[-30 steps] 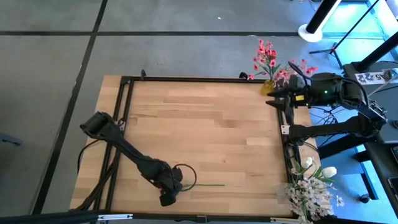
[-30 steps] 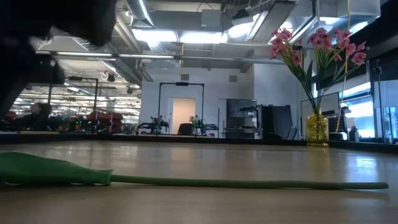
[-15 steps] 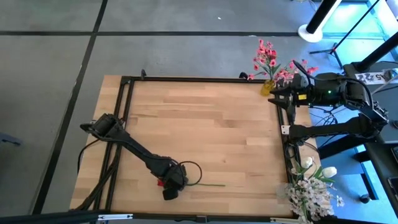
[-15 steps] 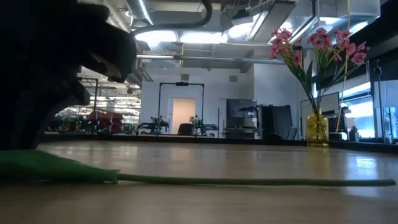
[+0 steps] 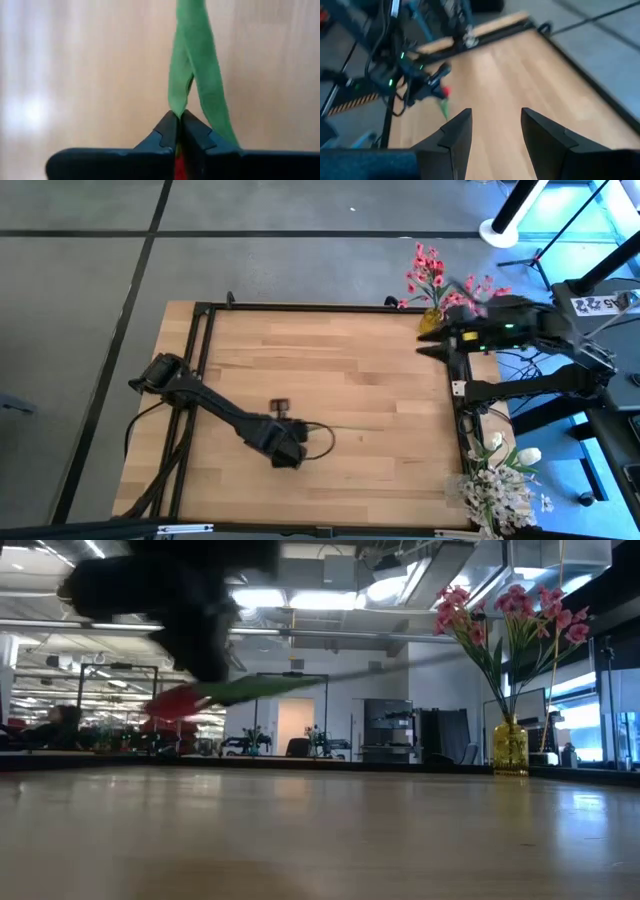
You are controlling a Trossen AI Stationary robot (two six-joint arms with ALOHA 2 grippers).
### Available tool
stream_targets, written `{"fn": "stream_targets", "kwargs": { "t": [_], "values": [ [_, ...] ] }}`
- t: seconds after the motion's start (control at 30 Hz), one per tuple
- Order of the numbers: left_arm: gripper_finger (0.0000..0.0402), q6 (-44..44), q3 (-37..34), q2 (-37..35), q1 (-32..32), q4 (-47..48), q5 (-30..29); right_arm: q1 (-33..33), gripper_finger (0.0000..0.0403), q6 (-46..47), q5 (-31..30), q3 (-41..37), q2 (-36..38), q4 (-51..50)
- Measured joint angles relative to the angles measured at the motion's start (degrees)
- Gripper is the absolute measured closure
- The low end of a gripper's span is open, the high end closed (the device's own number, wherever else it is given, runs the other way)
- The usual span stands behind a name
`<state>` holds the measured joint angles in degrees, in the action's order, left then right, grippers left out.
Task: Sort flowers into vase by color
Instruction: Put the red flower into the yellow vase
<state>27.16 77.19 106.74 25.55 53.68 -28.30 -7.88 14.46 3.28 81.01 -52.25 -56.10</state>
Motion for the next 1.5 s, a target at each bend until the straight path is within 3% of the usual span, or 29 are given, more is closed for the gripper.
{"fn": "stream_targets", "kwargs": {
  "t": [0.13, 0.3, 0.4, 0.5, 0.6, 0.83, 0.97, 1.13, 1.33, 1.5],
  "values": [
    [0.0397, -18.9, 1.3, 0.1, -1.4, -4.8, -3.6, 0.0, 0.0232, -1.6, 8.9, -0.1, -5.3, -0.1],
    [0.0397, -31.5, 1.2, 1.5, -4.7, -10.8, -6.0, 2.5, 0.0232, -2.9, 13.7, -0.1, -9.5, -3.1],
    [0.0396, -35.6, 1.2, 3.3, -6.7, -16.3, -4.9, 6.1, 0.0232, -2.8, 12.3, -0.1, -11.6, -5.8],
    [0.0384, -36.8, 1.2, 5.0, -9.0, -20.1, 0.3, 10.7, 0.0232, 0.1, 9.4, -0.1, -13.0, -7.8],
    [0.0353, -36.6, 1.2, 6.2, -11.1, -21.5, 5.0, 15.0, 0.0232, 3.1, 5.2, -0.1, -14.2, -10.2],
    [0.0269, -36.2, 2.2, 6.2, -11.7, -26.5, 5.4, 23.5, 0.0232, 9.2, -3.4, -0.1, -18.0, -12.6],
    [0.0238, -27.9, 6.1, 5.9, -10.8, -17.8, 4.7, 25.5, 0.0232, 12.8, -6.5, -0.1, -22.0, -10.6],
    [0.0234, -13.7, 11.4, 1.4, -8.0, -4.0, 4.3, 25.9, 0.0232, 15.1, -8.3, -0.1, -29.0, -4.7],
    [0.0251, 3.0, 9.6, -7.6, -2.8, 5.3, 4.7, 25.9, 0.0225, 13.4, -7.3, -0.1, -38.0, 6.1],
    [0.0257, 20.0, 6.2, -16.1, 2.4, 9.9, 4.7, 25.9, 0.0177, 13.4, -11.9, -0.1, -45.5, 14.5]
  ]
}}
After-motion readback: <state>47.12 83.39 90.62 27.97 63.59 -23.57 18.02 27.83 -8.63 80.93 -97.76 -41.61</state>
